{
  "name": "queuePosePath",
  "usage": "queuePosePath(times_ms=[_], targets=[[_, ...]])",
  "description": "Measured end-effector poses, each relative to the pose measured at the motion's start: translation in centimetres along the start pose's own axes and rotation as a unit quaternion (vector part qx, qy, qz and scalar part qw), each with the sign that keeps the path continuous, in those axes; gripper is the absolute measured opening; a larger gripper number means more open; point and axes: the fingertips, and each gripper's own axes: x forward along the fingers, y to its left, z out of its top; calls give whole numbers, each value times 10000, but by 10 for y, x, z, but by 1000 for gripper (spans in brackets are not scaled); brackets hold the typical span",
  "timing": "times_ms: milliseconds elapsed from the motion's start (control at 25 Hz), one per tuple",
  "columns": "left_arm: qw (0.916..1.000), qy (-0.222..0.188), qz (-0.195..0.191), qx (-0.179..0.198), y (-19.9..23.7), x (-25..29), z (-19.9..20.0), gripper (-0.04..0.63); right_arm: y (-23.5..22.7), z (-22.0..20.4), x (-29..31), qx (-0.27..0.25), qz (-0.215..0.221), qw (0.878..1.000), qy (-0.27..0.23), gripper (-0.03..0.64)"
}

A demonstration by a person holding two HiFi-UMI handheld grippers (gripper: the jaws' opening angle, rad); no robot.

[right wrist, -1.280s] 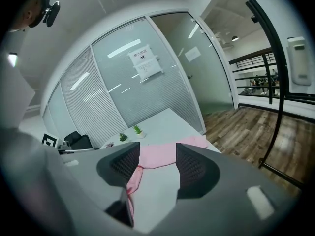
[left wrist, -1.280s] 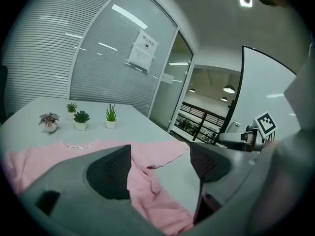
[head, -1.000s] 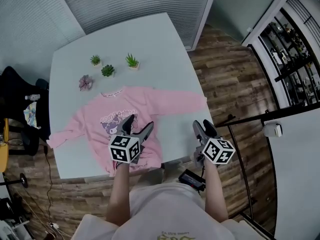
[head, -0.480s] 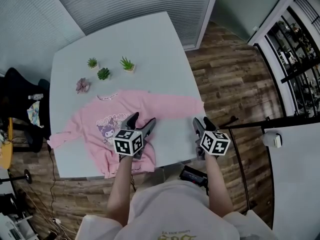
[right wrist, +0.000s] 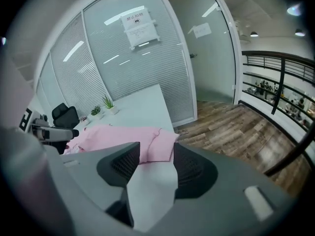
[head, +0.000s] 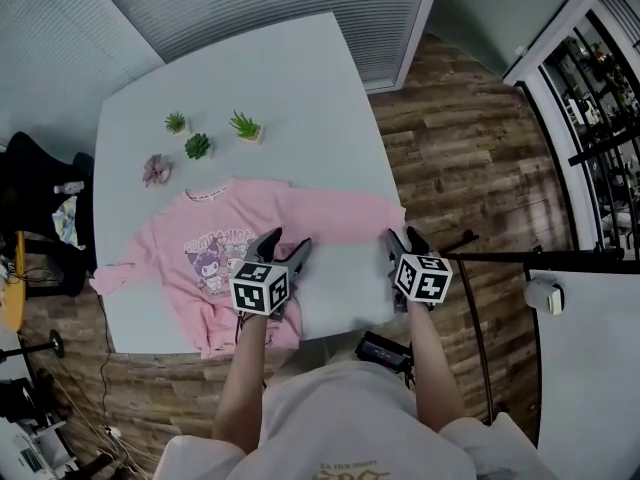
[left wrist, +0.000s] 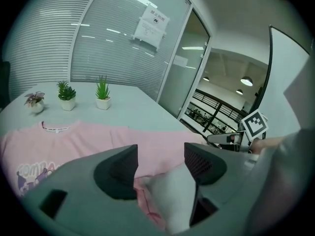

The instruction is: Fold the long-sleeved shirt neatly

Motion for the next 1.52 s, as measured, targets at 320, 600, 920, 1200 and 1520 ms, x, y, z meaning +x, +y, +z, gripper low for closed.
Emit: queuePosePath(times_ms=[320,600,920,1200,1520], targets=[[9998,-5,154,-140,7,12,2,282,-4,-9,23,-553,-94,9981,263,227],[9992,-77,216,-322,5,13,0,264,-2,-15,31,-1000,-273,9939,384,213],[9985,-136,364,-373,12,6,-2,243,-8,-16,33,-970,-218,9932,610,147],[9980,-234,481,-330,12,-8,7,210,-8,-14,35,-834,19,9939,722,43],[9966,-359,648,-374,22,-24,13,218,-11,0,19,-613,-47,9973,396,40]])
